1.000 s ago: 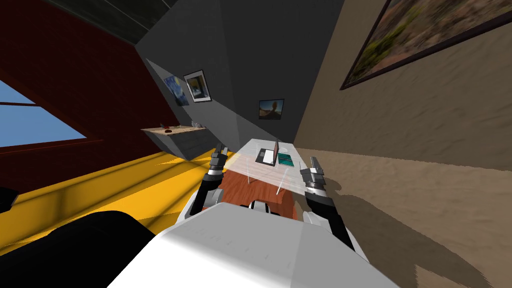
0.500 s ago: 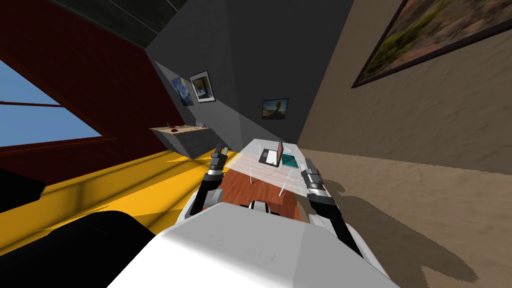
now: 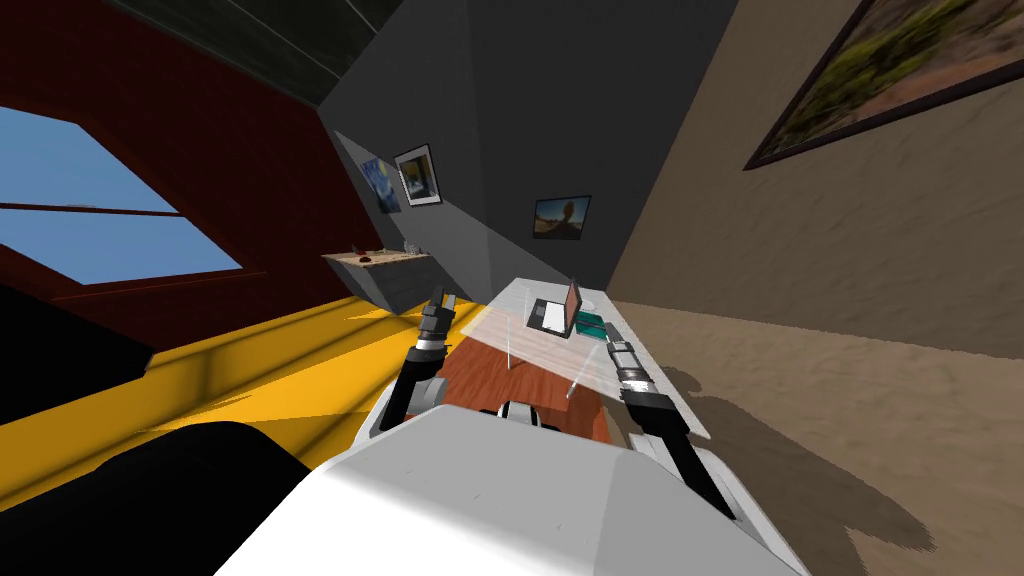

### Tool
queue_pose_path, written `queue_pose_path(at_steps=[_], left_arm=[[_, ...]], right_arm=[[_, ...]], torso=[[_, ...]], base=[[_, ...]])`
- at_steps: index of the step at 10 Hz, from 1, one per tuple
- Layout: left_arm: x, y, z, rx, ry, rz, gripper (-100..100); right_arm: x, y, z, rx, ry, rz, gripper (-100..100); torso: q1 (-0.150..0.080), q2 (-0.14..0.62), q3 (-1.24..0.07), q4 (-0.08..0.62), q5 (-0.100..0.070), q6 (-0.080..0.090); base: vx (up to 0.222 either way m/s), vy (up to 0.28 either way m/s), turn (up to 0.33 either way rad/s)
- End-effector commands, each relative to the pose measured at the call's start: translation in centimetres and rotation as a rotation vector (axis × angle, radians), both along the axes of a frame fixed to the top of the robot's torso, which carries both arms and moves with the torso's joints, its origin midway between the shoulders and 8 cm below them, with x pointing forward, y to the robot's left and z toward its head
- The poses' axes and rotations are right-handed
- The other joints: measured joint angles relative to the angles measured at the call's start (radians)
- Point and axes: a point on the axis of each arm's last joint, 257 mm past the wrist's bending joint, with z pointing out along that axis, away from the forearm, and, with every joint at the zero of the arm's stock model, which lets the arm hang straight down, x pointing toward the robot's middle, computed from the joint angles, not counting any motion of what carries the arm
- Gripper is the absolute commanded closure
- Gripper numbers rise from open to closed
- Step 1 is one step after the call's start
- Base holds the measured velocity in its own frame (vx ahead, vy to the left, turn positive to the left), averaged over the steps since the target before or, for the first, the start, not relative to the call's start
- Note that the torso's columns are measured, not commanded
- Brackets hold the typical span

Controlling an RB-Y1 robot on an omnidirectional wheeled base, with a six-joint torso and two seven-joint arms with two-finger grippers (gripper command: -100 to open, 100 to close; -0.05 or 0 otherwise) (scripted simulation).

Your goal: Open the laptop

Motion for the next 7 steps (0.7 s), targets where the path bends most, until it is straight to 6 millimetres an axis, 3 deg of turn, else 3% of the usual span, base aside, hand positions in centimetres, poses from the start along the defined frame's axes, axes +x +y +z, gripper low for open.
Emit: queue_pose_path(at_steps=[1, 7], left_arm=[[0.0, 0.0, 0.0, 0.000, 0.000, 0.000, 0], [0.0, 0.0, 0.0, 0.000, 0.000, 0.000, 0]], right_arm=[[0.5, -2.1, -2.1, -0.153, 0.064, -0.068, -100], [1.1, -8.4, -6.5, -0.534, 0.222, -0.227, -100]], torso=[[0.000, 0.000, 0.000, 0.000, 0.000, 0.000], [0.001, 0.000, 0.000, 0.000, 0.000, 0.000]], base=[[0.016, 0.089, 0.100], [0.025, 0.092, 0.118]])
